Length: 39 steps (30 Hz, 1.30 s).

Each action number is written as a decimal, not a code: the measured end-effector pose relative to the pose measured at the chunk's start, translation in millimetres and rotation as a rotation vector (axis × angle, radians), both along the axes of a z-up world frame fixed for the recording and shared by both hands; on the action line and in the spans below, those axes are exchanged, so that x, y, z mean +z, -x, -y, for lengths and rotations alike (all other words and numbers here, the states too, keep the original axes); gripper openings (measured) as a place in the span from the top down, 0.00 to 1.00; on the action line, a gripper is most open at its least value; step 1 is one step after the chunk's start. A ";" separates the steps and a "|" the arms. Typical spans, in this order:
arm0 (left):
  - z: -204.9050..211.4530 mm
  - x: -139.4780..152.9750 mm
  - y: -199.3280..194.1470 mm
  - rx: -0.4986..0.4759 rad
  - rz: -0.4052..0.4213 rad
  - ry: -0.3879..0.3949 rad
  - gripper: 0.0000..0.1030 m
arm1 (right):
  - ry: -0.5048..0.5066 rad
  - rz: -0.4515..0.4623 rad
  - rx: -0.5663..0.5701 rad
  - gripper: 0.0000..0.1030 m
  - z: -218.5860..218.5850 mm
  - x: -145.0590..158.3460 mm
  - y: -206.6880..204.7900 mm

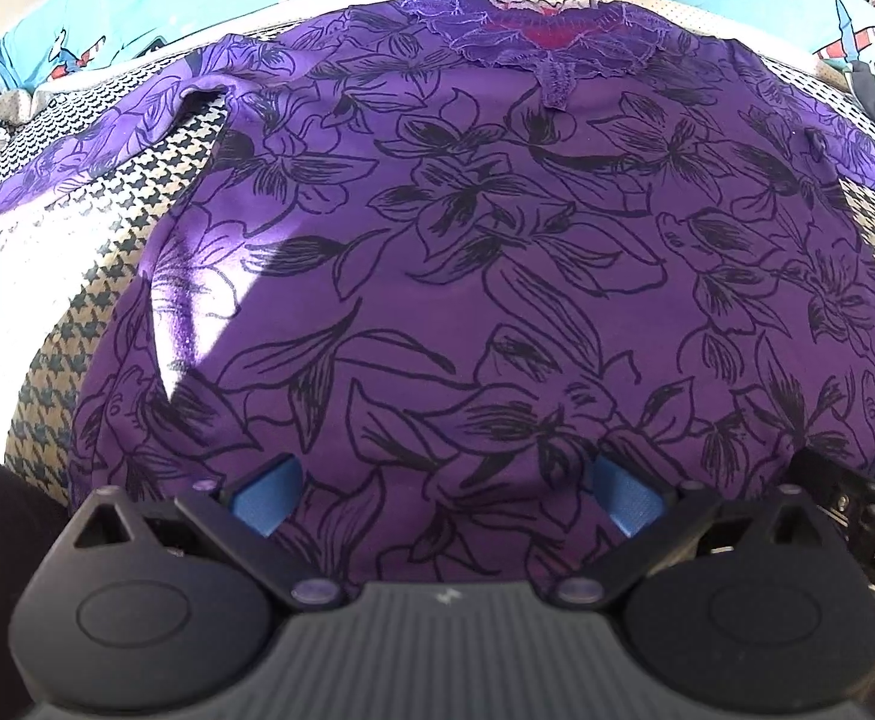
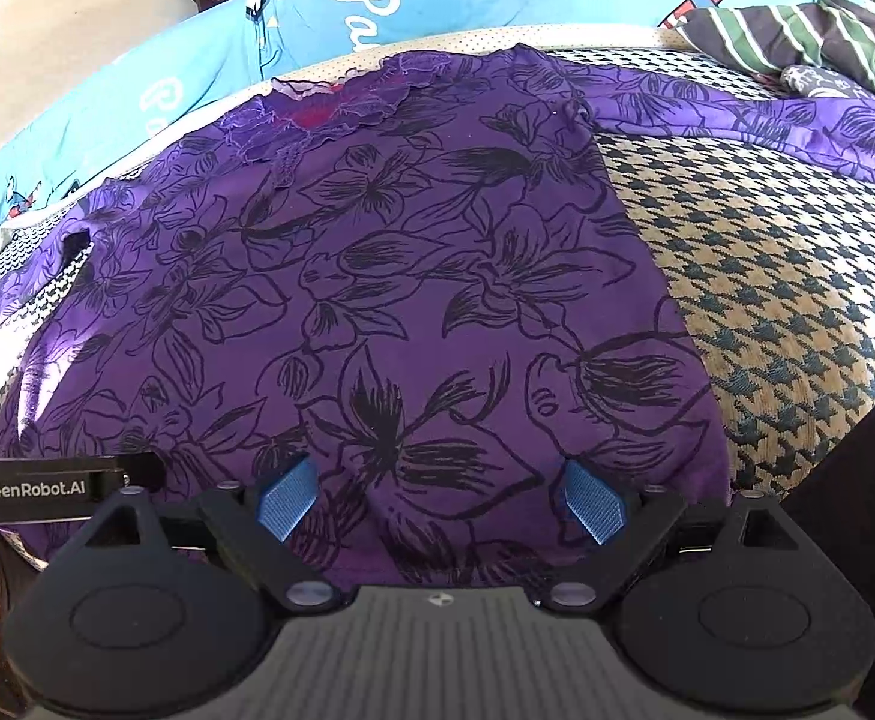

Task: Fold clothes

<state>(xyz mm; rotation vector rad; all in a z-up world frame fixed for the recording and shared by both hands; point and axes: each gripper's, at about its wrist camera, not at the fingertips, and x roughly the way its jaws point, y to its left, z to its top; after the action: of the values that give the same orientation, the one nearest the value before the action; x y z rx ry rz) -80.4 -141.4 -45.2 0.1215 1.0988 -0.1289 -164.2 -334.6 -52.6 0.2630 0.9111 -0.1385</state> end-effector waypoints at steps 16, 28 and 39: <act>18.3 -7.8 8.8 -0.031 -0.026 -0.049 0.00 | -0.011 -0.041 -0.073 0.13 13.6 -9.3 -4.0; 28.3 -9.3 20.3 -0.067 -0.030 -0.080 0.00 | -0.005 -0.050 -0.077 0.12 12.6 -10.6 -4.5; 31.2 -6.9 27.0 -0.077 -0.026 -0.096 0.00 | -0.010 -0.051 -0.069 0.12 14.3 -11.0 -3.0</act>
<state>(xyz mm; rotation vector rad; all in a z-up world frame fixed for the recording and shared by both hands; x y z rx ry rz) -107.4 -172.6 -52.1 0.2491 1.1267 -0.1465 -161.2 -348.9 -63.5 0.3021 0.9543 -0.2056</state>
